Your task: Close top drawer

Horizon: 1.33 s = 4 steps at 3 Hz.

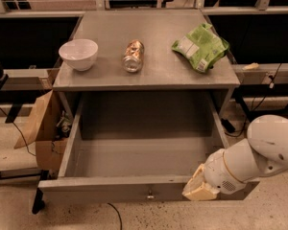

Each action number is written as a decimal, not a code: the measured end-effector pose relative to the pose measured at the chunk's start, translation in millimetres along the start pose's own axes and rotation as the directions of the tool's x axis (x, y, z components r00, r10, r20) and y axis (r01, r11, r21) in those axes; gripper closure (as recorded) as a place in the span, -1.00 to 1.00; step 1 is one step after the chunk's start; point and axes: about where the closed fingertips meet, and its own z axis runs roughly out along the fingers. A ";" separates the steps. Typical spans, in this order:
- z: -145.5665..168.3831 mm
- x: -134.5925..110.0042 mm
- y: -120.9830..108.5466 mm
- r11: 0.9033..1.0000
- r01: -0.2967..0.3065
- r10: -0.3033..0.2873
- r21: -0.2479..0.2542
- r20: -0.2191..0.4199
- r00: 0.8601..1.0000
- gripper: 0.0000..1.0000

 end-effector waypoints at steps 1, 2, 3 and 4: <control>4.1 -9.6 -12.1 1.000 0.014 -0.014 0.012 0.011 1.000 -0.92; 3.9 -8.6 -9.8 1.000 0.014 -0.014 0.013 0.011 1.000 -1.00; 7.8 -11.6 -18.8 1.000 0.011 -0.011 0.019 0.013 1.000 -1.00; 15.5 -19.3 -31.3 1.000 0.013 -0.013 0.019 0.014 1.000 -0.62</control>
Offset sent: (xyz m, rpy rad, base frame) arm 0.0592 0.0216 -0.0137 0.0198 -0.0333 0.0014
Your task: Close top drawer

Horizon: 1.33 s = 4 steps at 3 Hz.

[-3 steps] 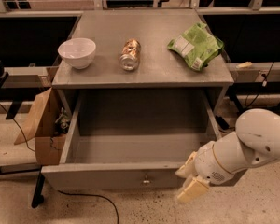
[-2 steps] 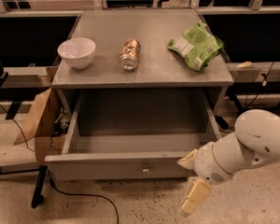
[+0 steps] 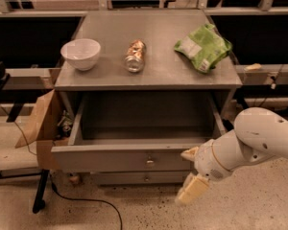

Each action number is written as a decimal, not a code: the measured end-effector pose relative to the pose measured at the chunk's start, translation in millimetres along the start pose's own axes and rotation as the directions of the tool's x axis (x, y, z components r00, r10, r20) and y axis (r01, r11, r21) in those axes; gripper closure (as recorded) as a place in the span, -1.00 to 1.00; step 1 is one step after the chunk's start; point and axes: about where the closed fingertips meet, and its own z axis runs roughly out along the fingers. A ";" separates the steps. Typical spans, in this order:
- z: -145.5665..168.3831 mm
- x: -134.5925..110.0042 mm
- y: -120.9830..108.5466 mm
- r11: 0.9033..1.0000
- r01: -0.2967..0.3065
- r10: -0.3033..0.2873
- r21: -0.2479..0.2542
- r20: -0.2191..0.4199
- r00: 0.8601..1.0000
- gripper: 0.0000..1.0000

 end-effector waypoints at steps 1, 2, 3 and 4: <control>14.7 -11.0 -32.8 1.000 -0.014 0.014 0.012 -0.004 1.000 -0.17; 20.2 -17.5 -51.6 0.999 -0.025 0.025 0.023 -0.009 1.000 0.31; 25.4 -23.9 -74.4 0.998 -0.042 0.043 0.041 -0.018 0.999 0.78; 24.3 -23.9 -72.9 0.998 -0.042 0.043 0.041 -0.018 0.999 0.71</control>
Offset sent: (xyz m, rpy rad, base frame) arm 0.1266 0.0214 -0.0279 -0.0365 -0.0099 -0.0831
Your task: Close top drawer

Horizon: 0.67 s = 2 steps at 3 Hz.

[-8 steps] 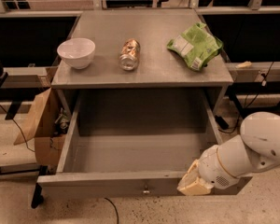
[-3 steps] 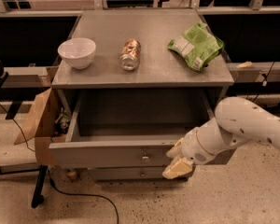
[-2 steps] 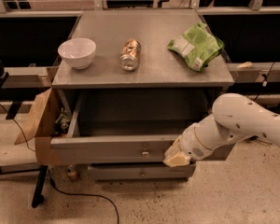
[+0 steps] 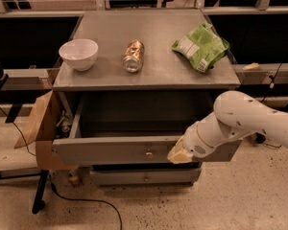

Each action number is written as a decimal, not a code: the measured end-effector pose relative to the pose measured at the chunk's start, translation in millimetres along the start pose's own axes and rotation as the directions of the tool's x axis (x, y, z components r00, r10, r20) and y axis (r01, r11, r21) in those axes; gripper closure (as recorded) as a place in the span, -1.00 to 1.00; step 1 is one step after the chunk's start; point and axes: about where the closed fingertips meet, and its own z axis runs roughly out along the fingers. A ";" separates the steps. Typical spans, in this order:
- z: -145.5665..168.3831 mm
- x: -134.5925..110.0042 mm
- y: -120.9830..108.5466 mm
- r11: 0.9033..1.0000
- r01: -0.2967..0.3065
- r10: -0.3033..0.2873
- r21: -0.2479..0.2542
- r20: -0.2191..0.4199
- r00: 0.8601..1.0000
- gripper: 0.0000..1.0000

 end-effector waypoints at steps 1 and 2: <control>-0.2 -6.0 -12.2 1.000 -0.011 0.011 0.018 -0.004 1.000 0.25; -0.7 -16.1 -26.0 0.999 -0.016 0.016 0.038 -0.004 1.000 -0.20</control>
Offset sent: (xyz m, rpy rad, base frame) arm 0.0973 0.0154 0.0216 -0.0359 -0.0712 -0.0949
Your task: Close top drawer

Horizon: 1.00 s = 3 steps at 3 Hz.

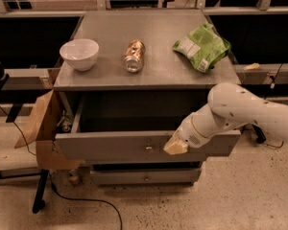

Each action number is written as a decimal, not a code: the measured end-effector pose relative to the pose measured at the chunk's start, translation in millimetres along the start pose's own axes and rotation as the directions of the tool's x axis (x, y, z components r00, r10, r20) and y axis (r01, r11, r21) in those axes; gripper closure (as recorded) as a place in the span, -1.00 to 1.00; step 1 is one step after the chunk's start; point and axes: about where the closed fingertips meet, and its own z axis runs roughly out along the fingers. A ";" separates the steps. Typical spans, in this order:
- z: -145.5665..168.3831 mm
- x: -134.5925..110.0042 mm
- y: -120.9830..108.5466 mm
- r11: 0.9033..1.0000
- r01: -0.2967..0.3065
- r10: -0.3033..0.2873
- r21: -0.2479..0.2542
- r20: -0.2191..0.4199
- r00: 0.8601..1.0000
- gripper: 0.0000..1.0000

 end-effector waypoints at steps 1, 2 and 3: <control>0.4 -12.1 -14.3 1.000 -0.004 0.004 0.022 0.002 1.000 -0.84; 0.2 -14.5 -14.4 1.000 -0.003 0.003 0.027 0.003 1.000 -1.00; 4.1 -37.1 -34.7 0.999 0.005 -0.005 0.049 0.010 1.000 -1.00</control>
Offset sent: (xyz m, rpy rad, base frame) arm 0.0762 0.0294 0.0268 -0.0043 -0.0817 -0.0355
